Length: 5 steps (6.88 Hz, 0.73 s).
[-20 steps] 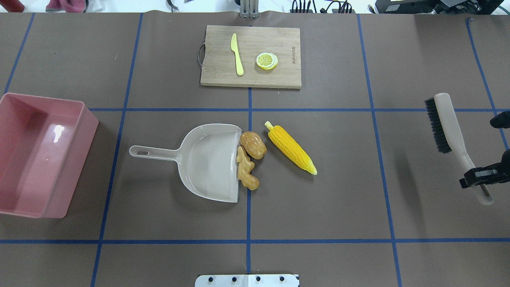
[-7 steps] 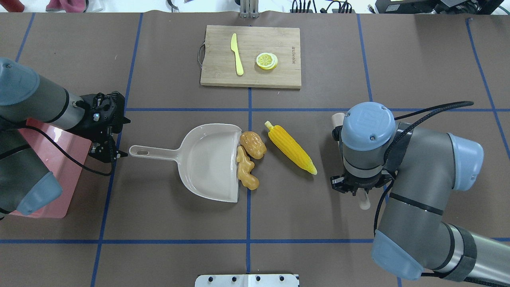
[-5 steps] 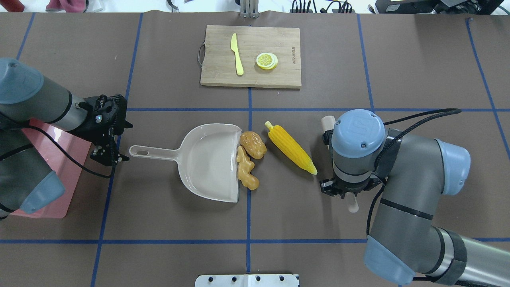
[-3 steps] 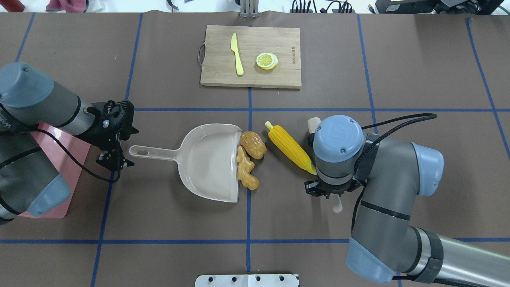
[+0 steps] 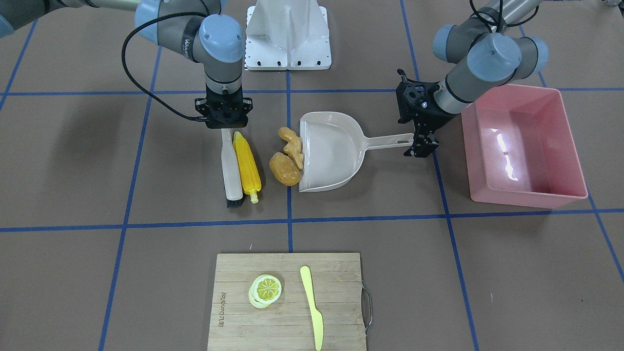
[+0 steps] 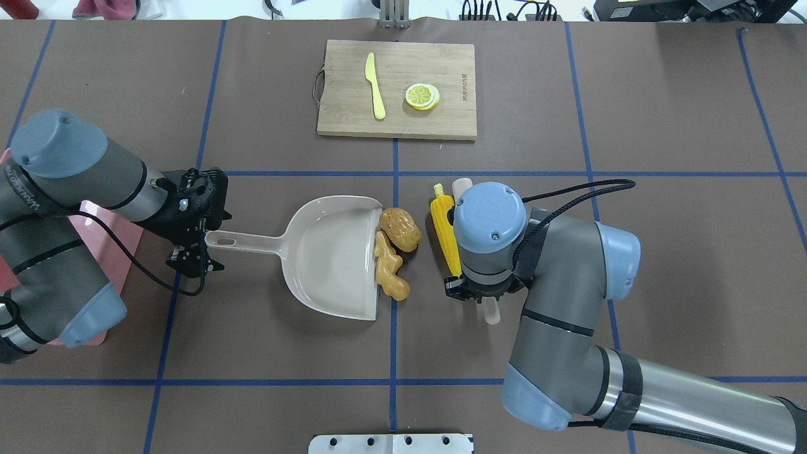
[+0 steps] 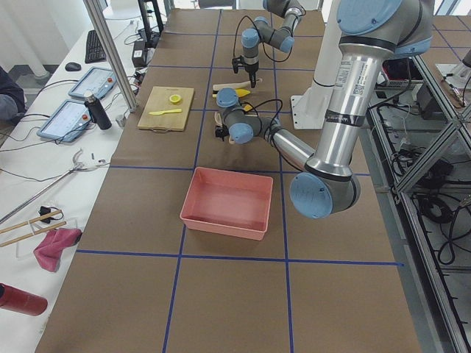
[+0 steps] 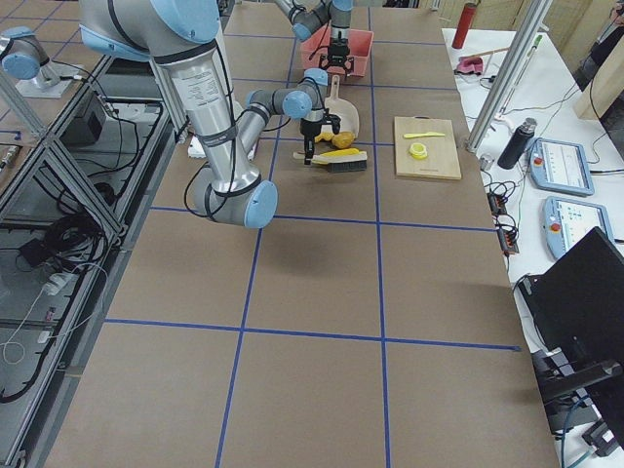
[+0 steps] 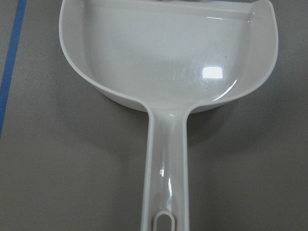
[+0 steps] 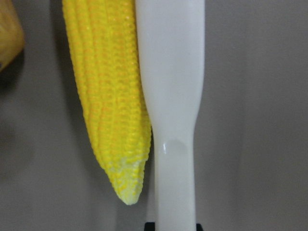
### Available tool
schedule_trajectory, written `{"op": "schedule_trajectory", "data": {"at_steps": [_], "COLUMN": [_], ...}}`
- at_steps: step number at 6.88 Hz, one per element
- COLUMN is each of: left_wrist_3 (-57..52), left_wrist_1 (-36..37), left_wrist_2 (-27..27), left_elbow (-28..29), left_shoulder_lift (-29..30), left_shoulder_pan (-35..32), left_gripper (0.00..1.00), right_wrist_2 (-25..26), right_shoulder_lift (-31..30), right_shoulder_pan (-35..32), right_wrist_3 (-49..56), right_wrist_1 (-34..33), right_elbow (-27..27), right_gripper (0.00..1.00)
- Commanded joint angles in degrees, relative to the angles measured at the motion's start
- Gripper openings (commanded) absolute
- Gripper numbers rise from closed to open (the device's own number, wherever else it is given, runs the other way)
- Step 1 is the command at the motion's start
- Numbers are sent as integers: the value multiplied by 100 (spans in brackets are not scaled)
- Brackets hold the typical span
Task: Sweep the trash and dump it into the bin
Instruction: 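Sweep the yellow corn cob into the dustpan with the right-held brush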
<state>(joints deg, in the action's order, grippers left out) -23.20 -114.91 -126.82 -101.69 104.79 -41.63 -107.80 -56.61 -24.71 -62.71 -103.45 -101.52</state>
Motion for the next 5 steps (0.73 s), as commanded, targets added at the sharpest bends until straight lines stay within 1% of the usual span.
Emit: {"op": "schedule_trajectory", "data": {"at_steps": [1, 2, 4, 5], "left_wrist_3": [-36, -18, -27, -36], "left_wrist_1": [-40, -49, -259, -260], "left_wrist_2": [0, -9, -1, 8], "left_elbow": [96, 114, 157, 167], "left_shoulder_lift": [7, 6, 41, 59], "left_shoulder_pan": [67, 76, 76, 84], "left_gripper": [98, 97, 69, 58], "right_wrist_2": [-13, -57, -337, -338], "right_shoulder_lift": [472, 606, 913, 923], "right_shoulder_pan": [141, 203, 352, 492], "right_wrist_3": [-564, -628, -1117, -1286], "right_wrist_1": [841, 879, 993, 1168], "right_elbow": [744, 791, 792, 835], "right_gripper": [0, 0, 0, 0]}}
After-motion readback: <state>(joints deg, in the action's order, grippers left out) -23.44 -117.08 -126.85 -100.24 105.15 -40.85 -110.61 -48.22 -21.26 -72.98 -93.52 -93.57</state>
